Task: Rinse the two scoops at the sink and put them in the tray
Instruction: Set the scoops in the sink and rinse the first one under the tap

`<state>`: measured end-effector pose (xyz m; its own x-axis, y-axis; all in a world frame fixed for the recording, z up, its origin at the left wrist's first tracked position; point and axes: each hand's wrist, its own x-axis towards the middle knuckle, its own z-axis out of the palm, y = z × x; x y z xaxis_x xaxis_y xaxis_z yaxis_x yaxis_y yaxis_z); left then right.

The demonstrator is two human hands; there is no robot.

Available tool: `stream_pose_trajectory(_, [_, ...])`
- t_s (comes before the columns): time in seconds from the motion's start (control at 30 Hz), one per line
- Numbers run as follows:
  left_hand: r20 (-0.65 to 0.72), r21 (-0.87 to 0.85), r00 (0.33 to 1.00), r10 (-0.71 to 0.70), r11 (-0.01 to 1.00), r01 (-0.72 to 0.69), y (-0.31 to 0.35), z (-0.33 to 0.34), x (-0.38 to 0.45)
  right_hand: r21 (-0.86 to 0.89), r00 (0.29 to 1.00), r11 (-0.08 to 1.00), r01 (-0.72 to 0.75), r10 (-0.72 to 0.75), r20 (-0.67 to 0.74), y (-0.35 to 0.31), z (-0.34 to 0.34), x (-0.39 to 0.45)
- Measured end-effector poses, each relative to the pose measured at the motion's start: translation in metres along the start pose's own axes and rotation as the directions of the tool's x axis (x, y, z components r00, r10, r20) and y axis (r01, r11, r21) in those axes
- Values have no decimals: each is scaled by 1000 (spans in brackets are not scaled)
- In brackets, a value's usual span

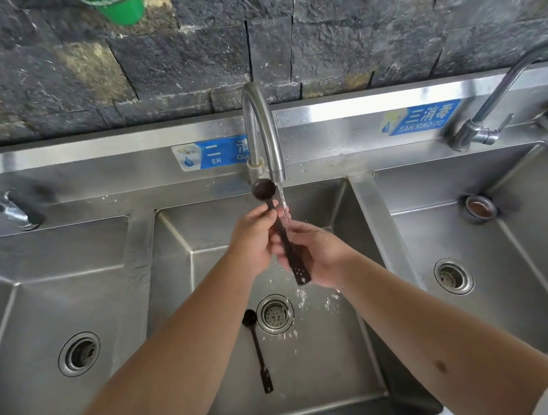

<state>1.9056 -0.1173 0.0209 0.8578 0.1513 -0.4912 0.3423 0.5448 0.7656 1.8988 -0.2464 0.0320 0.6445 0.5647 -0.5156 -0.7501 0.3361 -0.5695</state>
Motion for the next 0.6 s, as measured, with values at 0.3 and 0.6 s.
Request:
stream_pose_trajectory(0.3, [2, 16, 987, -159, 987, 159, -75, -27, -31, -59, 926, 993, -102, 73, -370, 74, -31, -49])
stream_pose_trajectory(0.6, [13, 114, 989, -148, 983, 146, -86, -24, -38, -301, 833, 951, -62, -117, -541, 99, -39, -77])
